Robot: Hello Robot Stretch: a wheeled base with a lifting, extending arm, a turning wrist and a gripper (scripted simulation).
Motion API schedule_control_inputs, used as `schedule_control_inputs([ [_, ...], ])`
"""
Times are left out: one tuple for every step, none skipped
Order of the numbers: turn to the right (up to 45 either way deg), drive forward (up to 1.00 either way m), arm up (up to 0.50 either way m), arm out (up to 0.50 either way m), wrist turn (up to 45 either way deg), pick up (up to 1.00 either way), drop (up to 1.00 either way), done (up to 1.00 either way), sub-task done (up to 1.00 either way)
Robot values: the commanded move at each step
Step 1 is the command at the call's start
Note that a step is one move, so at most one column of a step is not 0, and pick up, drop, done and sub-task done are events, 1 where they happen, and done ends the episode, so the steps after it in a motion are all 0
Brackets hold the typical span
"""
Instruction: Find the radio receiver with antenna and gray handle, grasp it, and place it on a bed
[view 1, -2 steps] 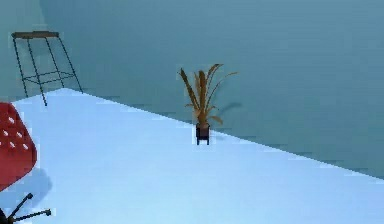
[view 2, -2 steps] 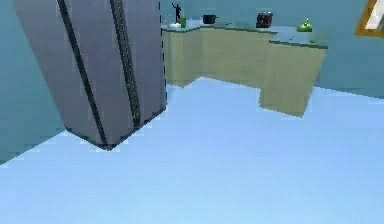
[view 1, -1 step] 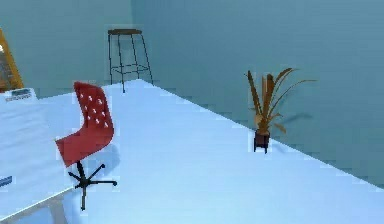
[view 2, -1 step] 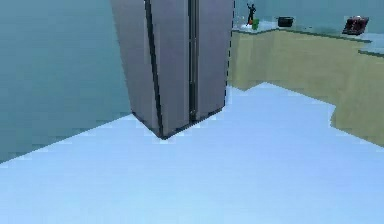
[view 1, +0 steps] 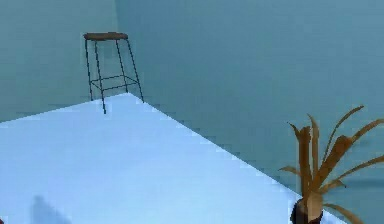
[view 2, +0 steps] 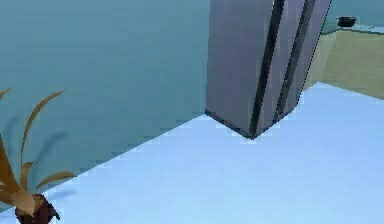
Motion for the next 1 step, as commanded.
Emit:
schedule_control_inputs([
  [0.0,0.05,0.0,0.0,0.0,0.0,0.0,0.0,0.0],
])
